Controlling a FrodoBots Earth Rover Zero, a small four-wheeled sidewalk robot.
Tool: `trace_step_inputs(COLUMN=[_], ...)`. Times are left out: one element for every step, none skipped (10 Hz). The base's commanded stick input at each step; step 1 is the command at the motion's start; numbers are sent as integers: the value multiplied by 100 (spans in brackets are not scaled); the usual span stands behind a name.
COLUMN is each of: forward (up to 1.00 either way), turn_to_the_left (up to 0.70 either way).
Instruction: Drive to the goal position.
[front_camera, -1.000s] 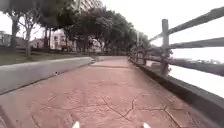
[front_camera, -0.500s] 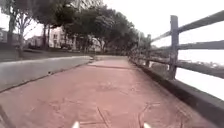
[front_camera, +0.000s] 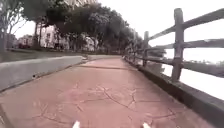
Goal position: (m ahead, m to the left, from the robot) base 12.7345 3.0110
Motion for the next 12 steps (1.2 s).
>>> trace_step_inputs(forward=[70,70,70,70,70,70,70,70,70,70,70,70], turn_to_the_left=[0,0,0,0,0,0,-1,-4,-19,-30,-30,-30])
